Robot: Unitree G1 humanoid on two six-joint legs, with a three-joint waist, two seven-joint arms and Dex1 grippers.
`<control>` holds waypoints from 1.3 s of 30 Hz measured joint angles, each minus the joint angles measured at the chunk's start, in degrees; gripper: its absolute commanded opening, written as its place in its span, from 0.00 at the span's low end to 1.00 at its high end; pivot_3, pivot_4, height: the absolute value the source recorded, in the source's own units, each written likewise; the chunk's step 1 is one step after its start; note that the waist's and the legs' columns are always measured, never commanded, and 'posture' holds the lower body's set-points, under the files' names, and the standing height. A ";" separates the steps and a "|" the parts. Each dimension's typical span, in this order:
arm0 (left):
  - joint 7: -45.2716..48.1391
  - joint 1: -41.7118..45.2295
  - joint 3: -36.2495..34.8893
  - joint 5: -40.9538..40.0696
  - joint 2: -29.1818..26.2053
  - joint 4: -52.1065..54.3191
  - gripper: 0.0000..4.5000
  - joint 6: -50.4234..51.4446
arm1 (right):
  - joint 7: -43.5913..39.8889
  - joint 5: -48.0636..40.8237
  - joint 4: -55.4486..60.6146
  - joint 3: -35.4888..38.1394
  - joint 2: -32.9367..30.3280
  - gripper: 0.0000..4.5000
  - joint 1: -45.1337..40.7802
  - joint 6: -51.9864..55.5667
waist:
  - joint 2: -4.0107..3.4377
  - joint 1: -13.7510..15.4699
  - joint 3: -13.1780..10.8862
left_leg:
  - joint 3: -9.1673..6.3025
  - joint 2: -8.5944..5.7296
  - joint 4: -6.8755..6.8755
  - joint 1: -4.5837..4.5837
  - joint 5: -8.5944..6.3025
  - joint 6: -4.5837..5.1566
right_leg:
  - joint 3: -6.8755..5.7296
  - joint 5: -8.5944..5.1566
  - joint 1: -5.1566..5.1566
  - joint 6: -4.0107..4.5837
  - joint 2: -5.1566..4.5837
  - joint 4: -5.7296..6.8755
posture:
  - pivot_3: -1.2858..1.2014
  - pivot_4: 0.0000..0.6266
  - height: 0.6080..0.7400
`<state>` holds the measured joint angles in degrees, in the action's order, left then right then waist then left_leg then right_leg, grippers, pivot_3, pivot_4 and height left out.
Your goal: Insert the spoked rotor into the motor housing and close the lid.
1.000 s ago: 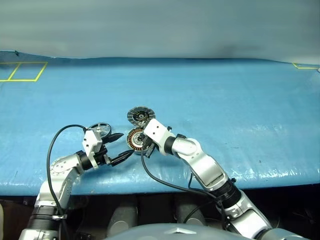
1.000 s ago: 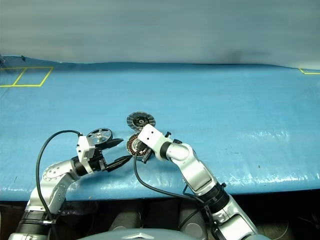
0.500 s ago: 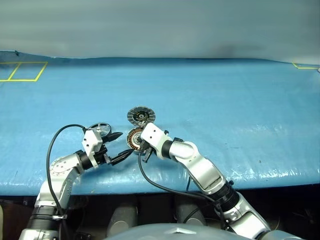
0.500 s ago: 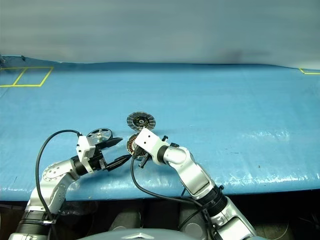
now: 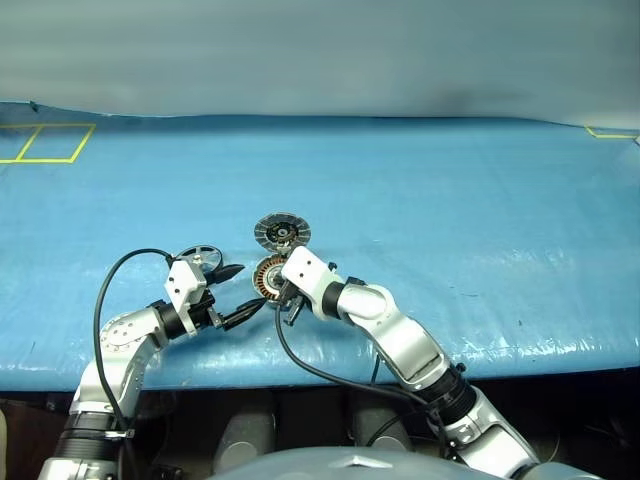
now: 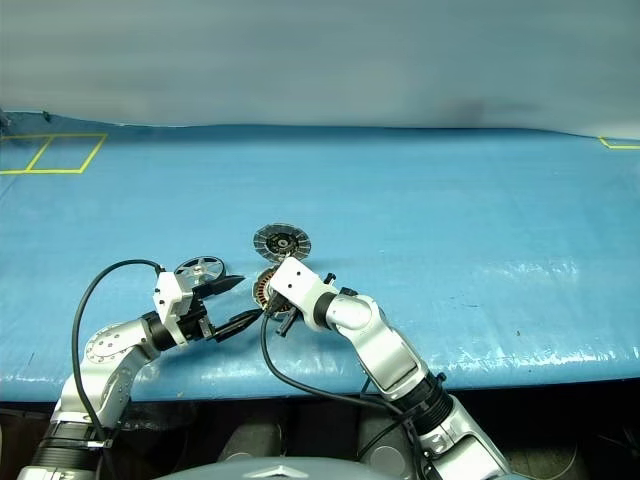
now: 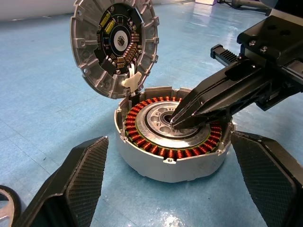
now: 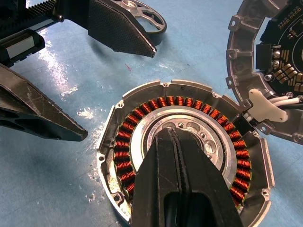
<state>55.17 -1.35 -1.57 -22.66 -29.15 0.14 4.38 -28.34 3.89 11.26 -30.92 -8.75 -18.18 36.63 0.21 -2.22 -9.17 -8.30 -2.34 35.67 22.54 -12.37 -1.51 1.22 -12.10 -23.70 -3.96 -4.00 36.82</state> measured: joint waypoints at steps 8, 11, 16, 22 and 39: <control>-0.07 -0.02 0.00 0.01 0.00 0.00 0.99 -0.11 | 0.41 0.01 -1.46 0.43 0.14 0.00 -0.10 -1.52 | 0.00 0.05 0.00 | 0.00 0.00 0.01 -0.01 0.00 0.00 | 0.00 -0.01 0.02 0.01 0.00 0.00 | 0.52 0.24 1.00; -0.07 -0.01 0.00 0.02 0.00 0.00 0.99 -0.12 | 0.41 -0.02 -1.09 0.46 0.16 0.00 -0.13 -1.37 | 0.00 0.10 0.00 | 0.00 -0.01 0.01 0.00 0.00 0.00 | 0.00 -0.01 0.02 0.01 0.00 0.00 | 0.52 0.24 1.00; -0.06 0.03 0.02 0.02 0.00 0.00 0.99 -0.21 | 0.80 0.01 0.37 2.06 -0.19 0.00 -0.80 -0.94 | 0.00 0.00 0.00 | 0.00 0.00 -0.01 0.01 0.00 0.00 | 0.00 0.00 -0.02 0.01 0.00 0.00 | 0.52 0.24 1.00; -0.07 0.11 0.05 0.05 0.16 -0.01 0.99 -0.57 | 0.82 0.05 1.02 2.59 -0.25 0.00 -1.63 -0.94 | 0.00 -0.01 0.00 | 0.00 0.00 -0.05 0.01 0.00 0.00 | 0.00 0.01 -0.03 -0.02 0.00 -0.01 | 0.52 0.24 1.00; -0.13 0.04 0.07 0.09 0.31 -0.01 0.99 -0.99 | 0.89 0.21 -1.80 1.77 0.07 0.00 -0.82 -1.14 | 0.00 -0.05 0.00 | 0.00 0.00 -0.04 0.00 0.00 0.00 | 0.00 0.00 -0.02 -0.01 0.01 0.00 | 0.52 0.24 1.00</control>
<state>55.04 -1.31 -1.50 -22.57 -28.84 0.13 3.38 -27.44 4.10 9.46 -29.15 -8.67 -19.00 35.48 0.20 -2.27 -9.18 -8.30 -2.33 35.63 22.54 -12.37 -1.51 1.22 -12.10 -23.71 -3.96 -3.99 36.82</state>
